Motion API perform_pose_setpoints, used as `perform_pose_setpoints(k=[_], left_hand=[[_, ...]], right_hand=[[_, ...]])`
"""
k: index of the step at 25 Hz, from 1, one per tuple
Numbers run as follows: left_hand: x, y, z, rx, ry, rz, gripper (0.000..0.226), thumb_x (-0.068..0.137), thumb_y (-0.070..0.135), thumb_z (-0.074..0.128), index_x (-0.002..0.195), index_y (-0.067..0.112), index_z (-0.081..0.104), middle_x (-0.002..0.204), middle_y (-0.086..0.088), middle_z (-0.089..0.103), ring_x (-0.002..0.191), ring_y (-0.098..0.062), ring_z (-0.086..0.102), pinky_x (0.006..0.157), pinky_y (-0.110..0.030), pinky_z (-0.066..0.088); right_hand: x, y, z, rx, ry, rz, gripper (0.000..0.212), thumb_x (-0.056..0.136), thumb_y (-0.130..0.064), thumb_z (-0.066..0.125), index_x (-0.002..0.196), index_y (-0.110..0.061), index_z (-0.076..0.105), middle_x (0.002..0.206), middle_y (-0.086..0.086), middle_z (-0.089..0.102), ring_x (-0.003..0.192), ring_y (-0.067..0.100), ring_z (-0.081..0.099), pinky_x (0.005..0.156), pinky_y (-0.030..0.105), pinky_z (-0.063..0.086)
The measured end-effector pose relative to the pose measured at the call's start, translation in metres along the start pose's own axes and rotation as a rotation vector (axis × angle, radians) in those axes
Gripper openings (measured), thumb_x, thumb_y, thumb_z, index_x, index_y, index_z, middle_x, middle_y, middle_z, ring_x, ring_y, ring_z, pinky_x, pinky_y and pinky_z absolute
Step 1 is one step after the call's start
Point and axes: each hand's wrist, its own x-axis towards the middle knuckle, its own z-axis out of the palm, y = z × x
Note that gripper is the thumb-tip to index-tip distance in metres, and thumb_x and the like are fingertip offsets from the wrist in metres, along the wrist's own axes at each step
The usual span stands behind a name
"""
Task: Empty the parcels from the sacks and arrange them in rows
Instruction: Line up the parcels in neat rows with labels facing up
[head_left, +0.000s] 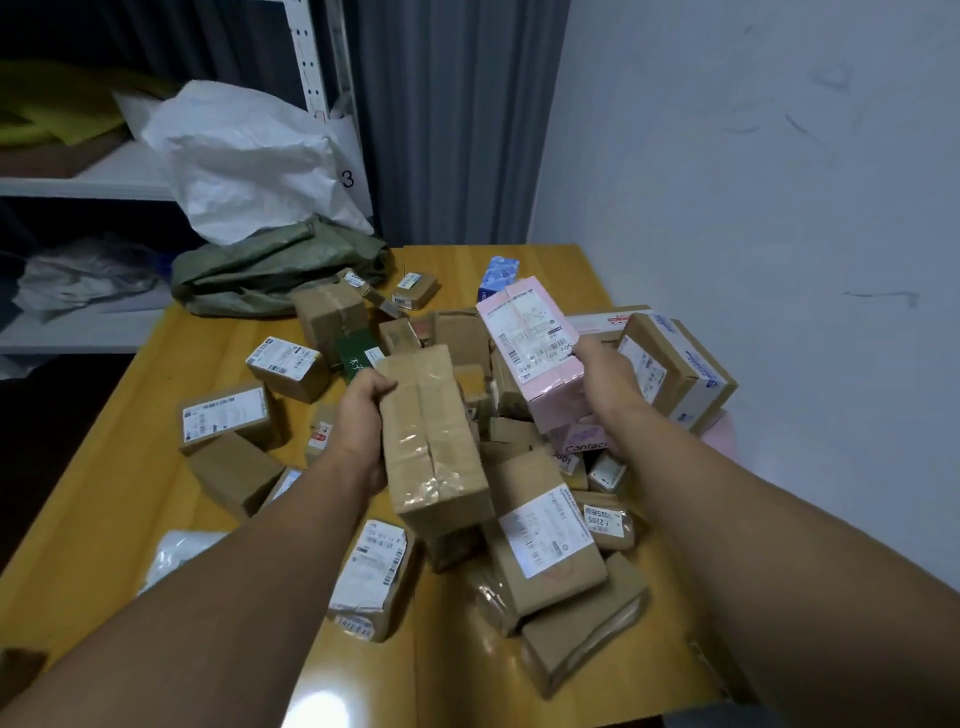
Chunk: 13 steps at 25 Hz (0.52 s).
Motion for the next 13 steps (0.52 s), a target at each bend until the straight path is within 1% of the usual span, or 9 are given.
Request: perform_pose_setpoints(k=[1, 2, 4, 6, 8, 10, 11, 13], left_hand=[[-0.007, 0.008, -0.012, -0.037, 0.017, 0.024, 0.034, 0.095, 0.031, 0.037, 0.102, 0.01, 0.063, 0.087, -0.015, 0.07, 0.081, -0.031, 0.065, 0.077, -0.042, 0.054], [-0.013, 0.014, -0.024, -0.075, 0.032, 0.04, 0.034, 0.095, 0.032, 0.036, 0.1, 0.012, 0.063, 0.083, -0.012, 0.068, 0.079, -0.029, 0.064, 0.073, -0.04, 0.054], [-0.021, 0.026, -0.053, -0.144, 0.061, 0.069, 0.034, 0.094, 0.034, 0.038, 0.094, 0.014, 0.065, 0.076, -0.009, 0.07, 0.074, -0.027, 0.066, 0.067, -0.037, 0.053], [-0.026, 0.037, -0.087, -0.233, 0.117, 0.073, 0.034, 0.094, 0.034, 0.039, 0.09, 0.014, 0.067, 0.072, -0.006, 0.071, 0.067, -0.024, 0.068, 0.062, -0.031, 0.052], [-0.028, 0.047, -0.121, -0.328, 0.165, 0.069, 0.032, 0.091, 0.035, 0.042, 0.095, 0.013, 0.066, 0.081, -0.007, 0.071, 0.07, -0.025, 0.068, 0.063, -0.029, 0.055], [-0.033, 0.054, -0.146, -0.368, 0.173, 0.066, 0.036, 0.088, 0.036, 0.045, 0.102, 0.012, 0.068, 0.098, -0.012, 0.074, 0.084, -0.031, 0.071, 0.073, -0.036, 0.058], [-0.036, 0.057, -0.154, -0.372, 0.178, 0.062, 0.036, 0.089, 0.035, 0.046, 0.101, 0.011, 0.069, 0.103, -0.013, 0.074, 0.087, -0.032, 0.072, 0.074, -0.039, 0.059], [-0.042, 0.058, -0.175, -0.303, 0.215, 0.053, 0.035, 0.094, 0.034, 0.044, 0.096, 0.011, 0.072, 0.097, -0.015, 0.076, 0.08, -0.031, 0.074, 0.066, -0.038, 0.061]], right_hand=[[-0.009, -0.003, 0.012, 0.031, -0.031, 0.024, 0.036, 0.089, -0.044, 0.044, 0.093, -0.02, 0.07, 0.098, 0.0, 0.075, 0.093, 0.024, 0.068, 0.088, 0.043, 0.054], [-0.02, -0.005, 0.026, 0.067, -0.067, 0.045, 0.034, 0.091, -0.042, 0.044, 0.093, -0.021, 0.07, 0.096, -0.001, 0.076, 0.094, 0.024, 0.07, 0.088, 0.043, 0.054], [-0.044, -0.008, 0.054, 0.133, -0.13, 0.106, 0.03, 0.096, -0.04, 0.042, 0.096, -0.023, 0.067, 0.09, -0.003, 0.075, 0.091, 0.02, 0.07, 0.083, 0.042, 0.057], [-0.065, -0.008, 0.082, 0.184, -0.187, 0.159, 0.032, 0.096, -0.042, 0.041, 0.104, -0.024, 0.066, 0.092, 0.0, 0.076, 0.093, 0.022, 0.07, 0.085, 0.045, 0.058], [-0.084, -0.007, 0.106, 0.24, -0.252, 0.193, 0.035, 0.095, -0.041, 0.04, 0.111, -0.024, 0.066, 0.099, 0.005, 0.077, 0.101, 0.027, 0.069, 0.092, 0.054, 0.056], [-0.1, -0.004, 0.128, 0.265, -0.341, 0.221, 0.034, 0.095, -0.039, 0.04, 0.114, -0.025, 0.064, 0.103, 0.007, 0.077, 0.105, 0.029, 0.068, 0.094, 0.056, 0.054], [-0.108, -0.003, 0.137, 0.264, -0.397, 0.227, 0.035, 0.095, -0.039, 0.039, 0.115, -0.025, 0.064, 0.103, 0.006, 0.077, 0.106, 0.029, 0.068, 0.093, 0.056, 0.054], [-0.125, 0.001, 0.16, 0.284, -0.488, 0.238, 0.037, 0.096, -0.038, 0.039, 0.121, -0.026, 0.063, 0.108, 0.007, 0.077, 0.109, 0.03, 0.068, 0.09, 0.057, 0.056]])
